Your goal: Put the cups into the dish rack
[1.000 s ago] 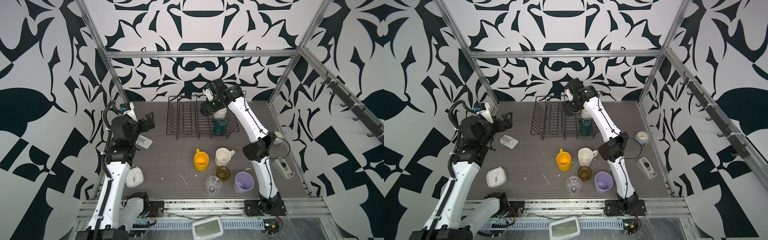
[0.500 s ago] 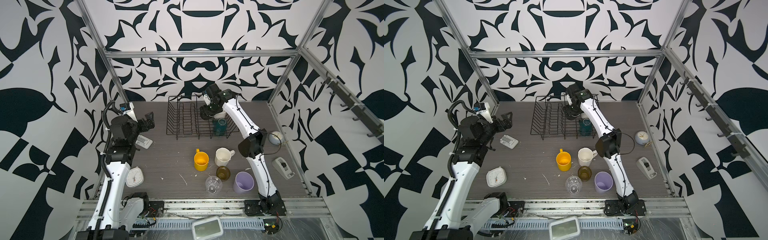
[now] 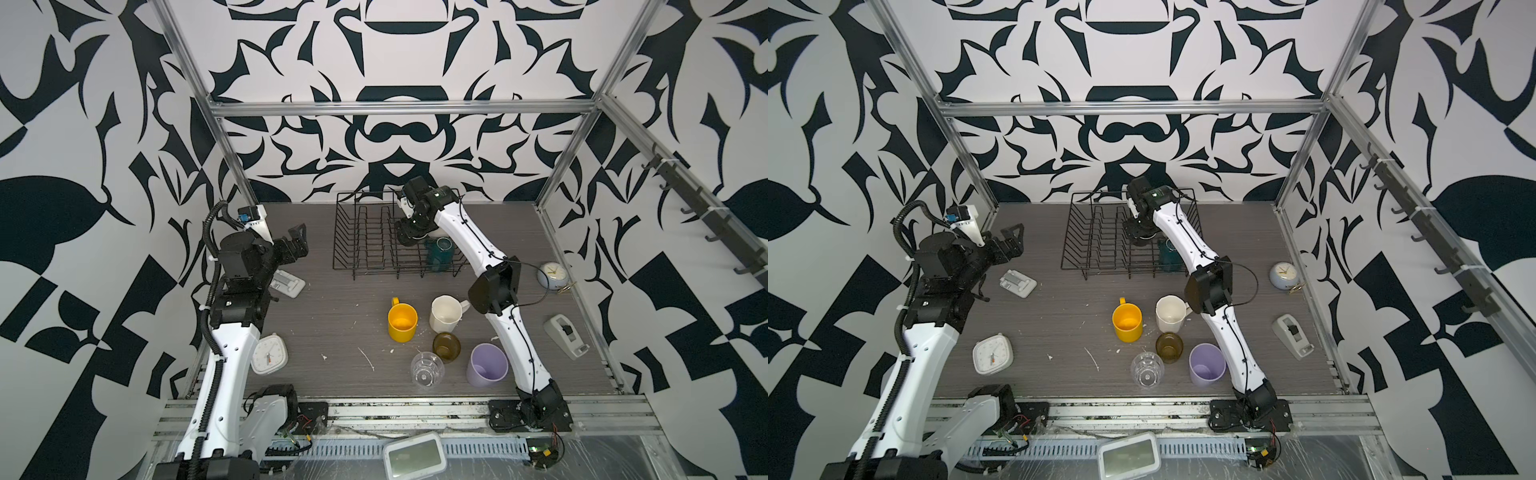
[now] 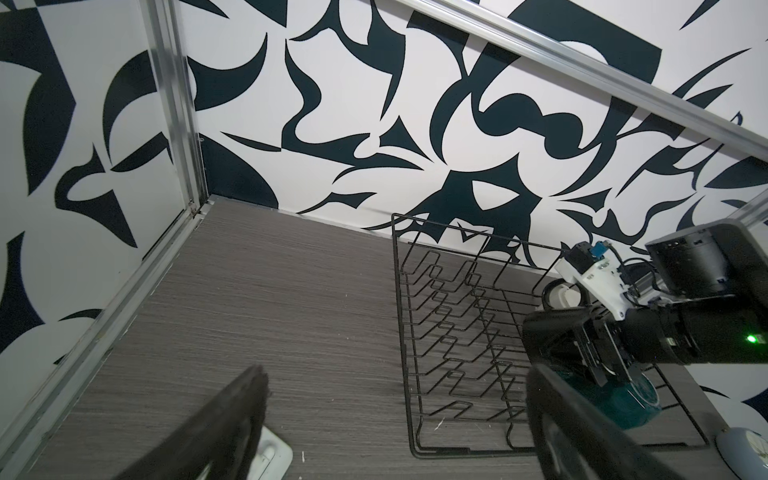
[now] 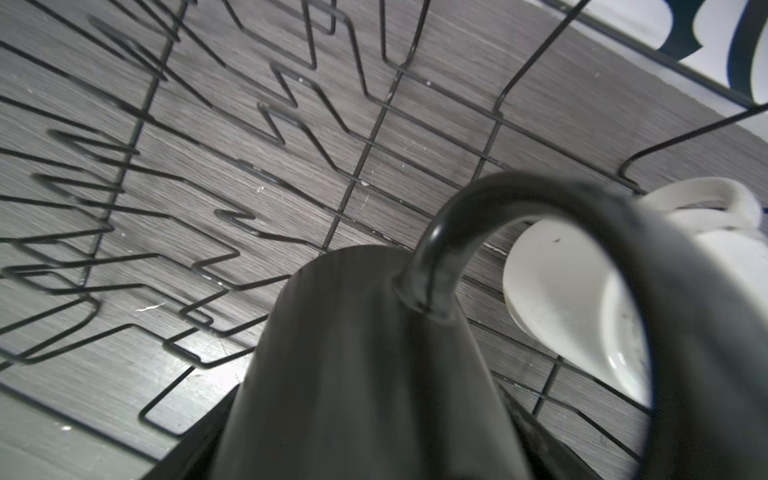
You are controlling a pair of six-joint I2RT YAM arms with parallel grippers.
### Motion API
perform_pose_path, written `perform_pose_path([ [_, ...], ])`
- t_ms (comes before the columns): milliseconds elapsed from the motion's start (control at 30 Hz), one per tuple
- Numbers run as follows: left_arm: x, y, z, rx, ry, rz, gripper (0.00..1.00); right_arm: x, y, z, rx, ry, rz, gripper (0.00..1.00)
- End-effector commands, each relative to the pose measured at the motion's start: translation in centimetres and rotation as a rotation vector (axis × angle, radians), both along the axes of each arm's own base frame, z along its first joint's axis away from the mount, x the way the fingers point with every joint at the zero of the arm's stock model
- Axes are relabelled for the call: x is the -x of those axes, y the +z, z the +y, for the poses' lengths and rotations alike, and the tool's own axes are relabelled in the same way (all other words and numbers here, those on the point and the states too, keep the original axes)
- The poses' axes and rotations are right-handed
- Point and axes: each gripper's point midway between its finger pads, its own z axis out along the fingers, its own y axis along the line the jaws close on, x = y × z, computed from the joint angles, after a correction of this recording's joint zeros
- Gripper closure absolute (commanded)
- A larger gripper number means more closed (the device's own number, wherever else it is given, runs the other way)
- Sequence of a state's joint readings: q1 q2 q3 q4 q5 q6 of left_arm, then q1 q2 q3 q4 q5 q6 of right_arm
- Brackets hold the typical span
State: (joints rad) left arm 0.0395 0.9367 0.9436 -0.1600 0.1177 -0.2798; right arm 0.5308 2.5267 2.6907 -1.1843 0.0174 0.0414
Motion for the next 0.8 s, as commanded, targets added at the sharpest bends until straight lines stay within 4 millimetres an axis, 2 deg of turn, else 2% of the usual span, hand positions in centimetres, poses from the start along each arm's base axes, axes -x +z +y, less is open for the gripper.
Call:
perform_pose_path([
  [0, -0.1, -0.3, -0.1, 0.013, -0.011, -0.003, 0.01, -1.1, 4.4, 1.1, -0.035, 0.025, -0.137, 1.00],
  [300, -0.2, -0.5, 0.0, 0.027, -0.015, 0.003, 0.01, -0.3, 2.4, 1.5, 0.024, 0.073, -0.101, 1.00],
  [767, -0.2, -0.5, -0.1, 0.038, -0.020, 0.003, 0.01, 1.0, 1.5, 1.0, 0.074, 0.102, -0.054, 1.00],
])
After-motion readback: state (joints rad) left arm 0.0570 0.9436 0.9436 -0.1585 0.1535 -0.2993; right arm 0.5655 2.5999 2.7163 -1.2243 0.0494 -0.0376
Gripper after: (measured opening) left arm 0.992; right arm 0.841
